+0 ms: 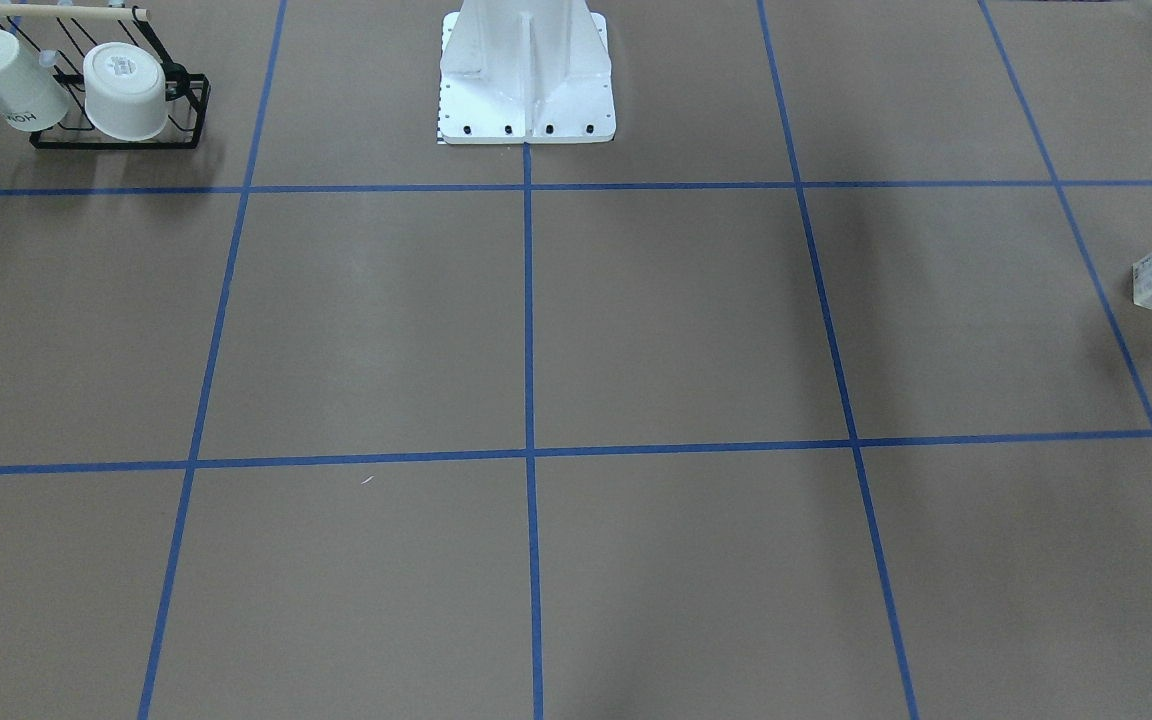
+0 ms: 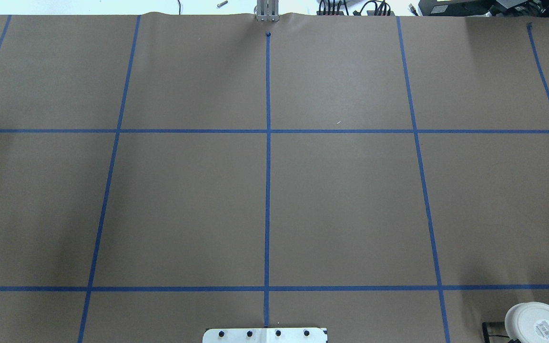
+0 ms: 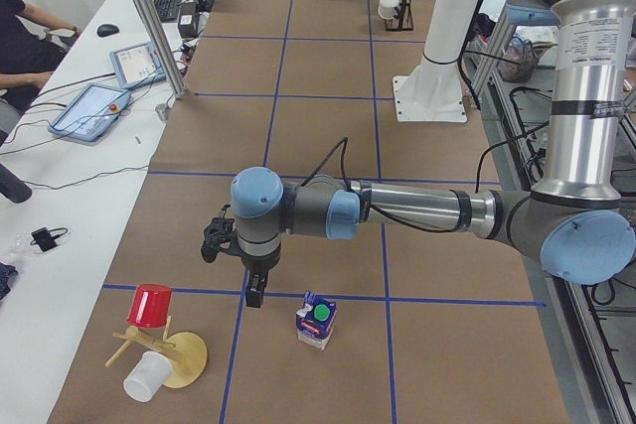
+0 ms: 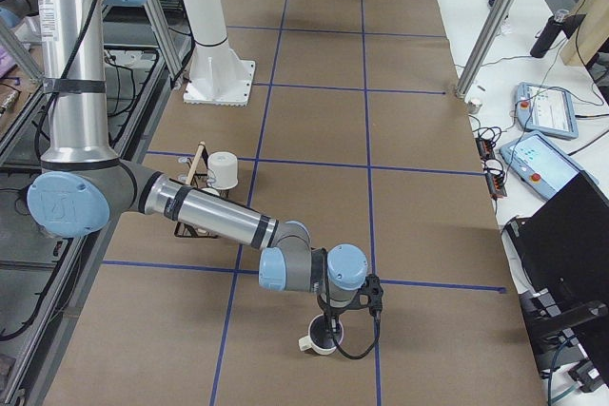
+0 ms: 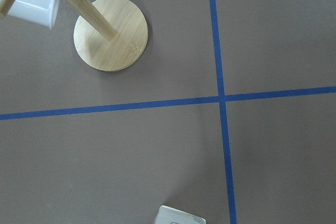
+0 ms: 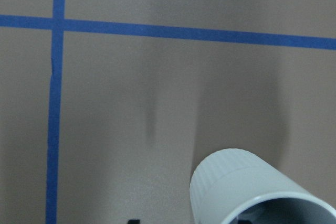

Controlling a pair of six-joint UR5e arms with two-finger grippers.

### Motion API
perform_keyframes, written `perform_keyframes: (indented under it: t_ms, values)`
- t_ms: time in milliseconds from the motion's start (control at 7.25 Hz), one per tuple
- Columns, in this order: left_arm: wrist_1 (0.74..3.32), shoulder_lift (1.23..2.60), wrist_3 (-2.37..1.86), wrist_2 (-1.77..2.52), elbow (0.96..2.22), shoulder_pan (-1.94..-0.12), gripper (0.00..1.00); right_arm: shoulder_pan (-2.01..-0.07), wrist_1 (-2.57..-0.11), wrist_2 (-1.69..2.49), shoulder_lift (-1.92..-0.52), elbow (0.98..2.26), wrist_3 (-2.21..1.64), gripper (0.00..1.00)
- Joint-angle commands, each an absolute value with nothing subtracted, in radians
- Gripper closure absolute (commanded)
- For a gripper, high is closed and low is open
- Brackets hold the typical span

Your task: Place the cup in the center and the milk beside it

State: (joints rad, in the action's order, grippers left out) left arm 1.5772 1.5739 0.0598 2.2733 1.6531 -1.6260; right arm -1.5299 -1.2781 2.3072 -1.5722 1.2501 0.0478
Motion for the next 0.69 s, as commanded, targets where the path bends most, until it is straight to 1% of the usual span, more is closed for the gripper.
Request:
perform_keyframes:
  t_ms: [0,138,552]
  values:
    - [1.578,1.574,0.06,2.273,1.654,-1.626,0.01,-1.513,-1.276,2.301,-1.566,1.25,0.045,1.0]
    - [1.577,1.575,0.06,2.273,1.654,-1.626,0.01,-1.505,-1.276,2.275,-1.565,1.259,0.041,1.0]
    - [1.577,1.574,0.06,2.273,1.655,-1.626,0.01,-1.505,-1.29,2.276,-1.49,1.292,0.048,1.0]
